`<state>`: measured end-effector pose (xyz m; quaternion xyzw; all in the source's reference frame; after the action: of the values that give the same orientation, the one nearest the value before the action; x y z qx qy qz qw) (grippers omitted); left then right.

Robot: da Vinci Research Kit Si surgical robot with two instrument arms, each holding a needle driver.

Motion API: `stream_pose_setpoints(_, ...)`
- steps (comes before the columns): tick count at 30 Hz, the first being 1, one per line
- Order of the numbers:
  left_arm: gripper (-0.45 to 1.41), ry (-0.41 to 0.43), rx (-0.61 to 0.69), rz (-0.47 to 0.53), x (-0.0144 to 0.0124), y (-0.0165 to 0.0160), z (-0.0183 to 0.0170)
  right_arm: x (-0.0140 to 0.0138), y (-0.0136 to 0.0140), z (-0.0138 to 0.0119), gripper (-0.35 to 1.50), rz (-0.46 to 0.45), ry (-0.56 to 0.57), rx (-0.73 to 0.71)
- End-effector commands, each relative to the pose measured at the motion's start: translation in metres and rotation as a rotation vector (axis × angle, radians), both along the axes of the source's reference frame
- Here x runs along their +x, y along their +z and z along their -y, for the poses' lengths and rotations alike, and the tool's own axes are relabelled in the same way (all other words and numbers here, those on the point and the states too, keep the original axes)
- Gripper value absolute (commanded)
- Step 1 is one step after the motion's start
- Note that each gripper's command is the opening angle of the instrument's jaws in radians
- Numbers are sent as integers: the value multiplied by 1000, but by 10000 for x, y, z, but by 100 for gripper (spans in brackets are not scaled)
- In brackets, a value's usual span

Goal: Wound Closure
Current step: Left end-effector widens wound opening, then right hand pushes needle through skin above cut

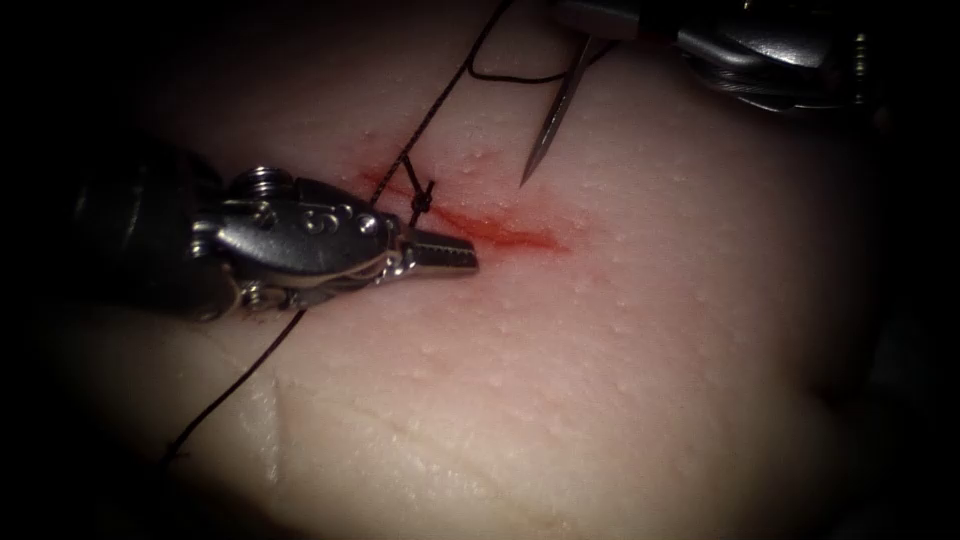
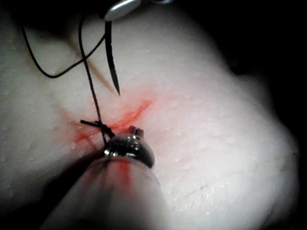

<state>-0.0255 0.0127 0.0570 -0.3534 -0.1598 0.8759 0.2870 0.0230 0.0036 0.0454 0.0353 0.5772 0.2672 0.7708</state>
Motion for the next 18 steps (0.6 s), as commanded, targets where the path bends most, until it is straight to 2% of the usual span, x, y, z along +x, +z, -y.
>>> stream_pose_setpoints(1, 4, 0, 4, 0, -5, 5, 7, 6, 4, 3, -35, 0, -3, -6)
stream_pose_setpoints(18, 5, 0, 7, 1, -5, 1, 9, 11, 5, 2, -35, 7, -7, -22)
